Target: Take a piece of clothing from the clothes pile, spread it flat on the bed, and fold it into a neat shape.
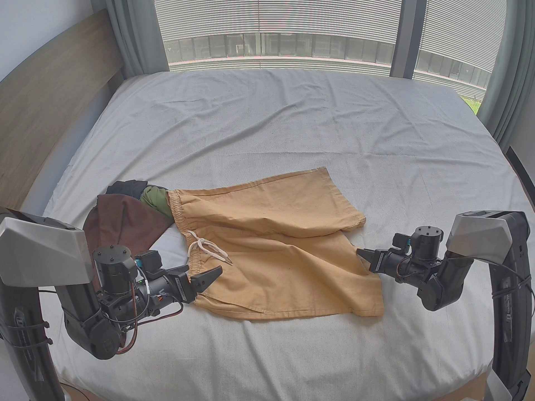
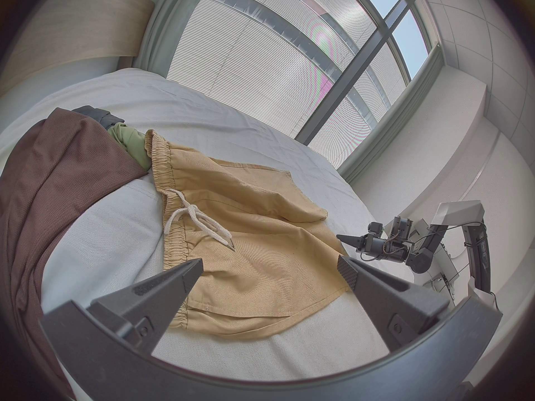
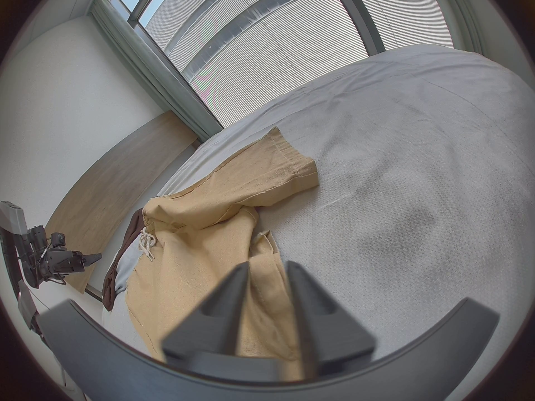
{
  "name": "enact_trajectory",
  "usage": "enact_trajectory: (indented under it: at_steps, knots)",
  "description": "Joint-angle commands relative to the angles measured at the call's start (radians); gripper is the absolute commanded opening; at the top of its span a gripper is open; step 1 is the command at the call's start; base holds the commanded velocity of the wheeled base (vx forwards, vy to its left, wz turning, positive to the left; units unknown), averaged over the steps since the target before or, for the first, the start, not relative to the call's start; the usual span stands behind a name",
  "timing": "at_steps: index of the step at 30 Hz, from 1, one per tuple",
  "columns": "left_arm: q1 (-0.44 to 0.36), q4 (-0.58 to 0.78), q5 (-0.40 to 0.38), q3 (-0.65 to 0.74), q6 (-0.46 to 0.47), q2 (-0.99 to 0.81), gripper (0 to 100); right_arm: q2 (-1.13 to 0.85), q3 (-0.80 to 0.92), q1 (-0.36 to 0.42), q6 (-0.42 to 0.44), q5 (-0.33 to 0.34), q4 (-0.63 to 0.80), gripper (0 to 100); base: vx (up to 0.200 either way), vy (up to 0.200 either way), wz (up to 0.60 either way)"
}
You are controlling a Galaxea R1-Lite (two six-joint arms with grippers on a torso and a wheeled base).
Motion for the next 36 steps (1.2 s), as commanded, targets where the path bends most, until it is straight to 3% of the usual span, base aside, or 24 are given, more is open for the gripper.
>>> enact_trajectory:
  at_steps: [1, 36]
  knots:
    - [0.000, -0.001, 0.000, 0.000, 0.000, 0.002, 100, 0.009, 0.001, 0.002, 0.002, 0.000, -0.001, 0, 0.000, 0.000, 0.00]
    - [-0.002, -0.001, 0.000, -0.006, 0.000, 0.003, 100, -0.067, 0.119, -0.073, 0.017, 0.000, -0.095, 0, 0.000, 0.000, 0.00]
